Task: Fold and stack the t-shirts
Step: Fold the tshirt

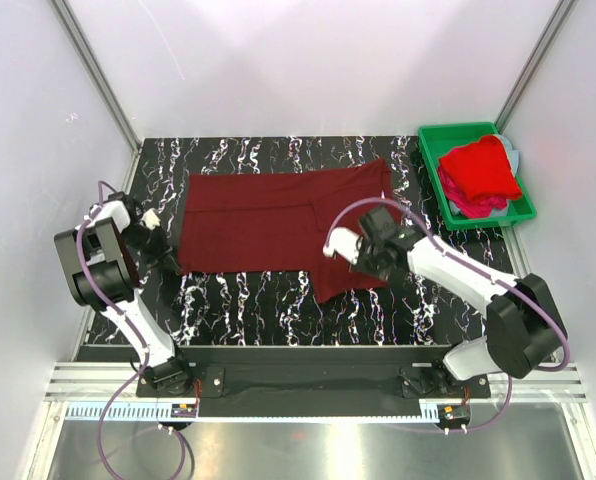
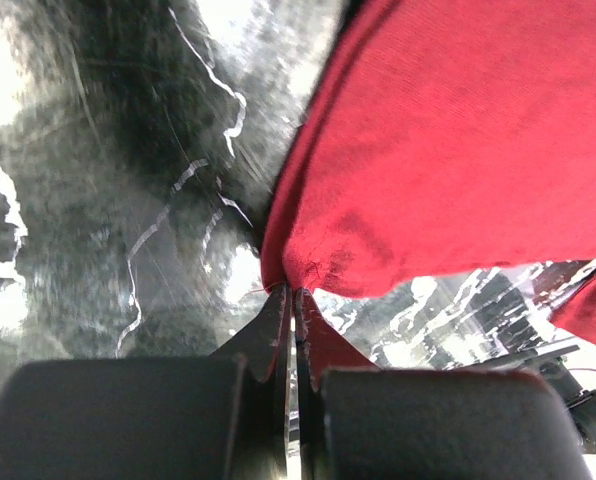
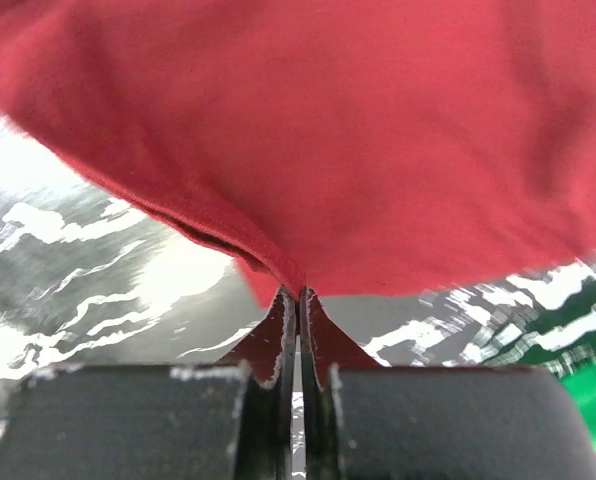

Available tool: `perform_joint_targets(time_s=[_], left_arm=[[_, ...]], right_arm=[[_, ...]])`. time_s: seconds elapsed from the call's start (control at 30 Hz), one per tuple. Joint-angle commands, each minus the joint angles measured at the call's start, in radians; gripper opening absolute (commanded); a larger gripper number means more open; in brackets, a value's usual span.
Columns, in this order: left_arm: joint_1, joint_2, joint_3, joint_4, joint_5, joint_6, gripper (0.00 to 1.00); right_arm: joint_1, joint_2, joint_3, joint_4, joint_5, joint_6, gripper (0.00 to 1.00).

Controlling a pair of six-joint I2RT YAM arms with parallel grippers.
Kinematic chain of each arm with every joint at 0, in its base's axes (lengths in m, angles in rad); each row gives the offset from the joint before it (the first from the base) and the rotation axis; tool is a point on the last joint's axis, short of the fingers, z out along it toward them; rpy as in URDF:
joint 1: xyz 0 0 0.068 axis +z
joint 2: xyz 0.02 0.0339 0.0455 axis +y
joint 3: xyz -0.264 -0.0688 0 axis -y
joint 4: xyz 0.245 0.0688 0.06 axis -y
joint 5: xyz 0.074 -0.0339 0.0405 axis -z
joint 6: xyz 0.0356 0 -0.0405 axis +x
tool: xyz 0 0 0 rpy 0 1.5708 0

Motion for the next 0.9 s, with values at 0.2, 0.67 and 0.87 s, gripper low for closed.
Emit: perform_joint_targets(time_s=[0.2, 0.67, 0.87], left_arm=[[0.005, -0.221, -0.002, -0.019, 0.044, 0.009, 0.00], [0.003, -0.132, 0.220, -0.085, 0.067, 0.048, 0.00], [-0.015, -0.029, 0.340, -0.094, 0.058, 0.086, 0.00]], right_arm=[[-0.163, -0.027, 0.143, 0.032, -0.002, 0.156, 0.00], [-0.206, 0.011, 0.298, 0.073, 0.050, 0.099, 0.00], [-0.221, 0.094, 0.399, 0.121, 0.067, 0.118, 0.00]])
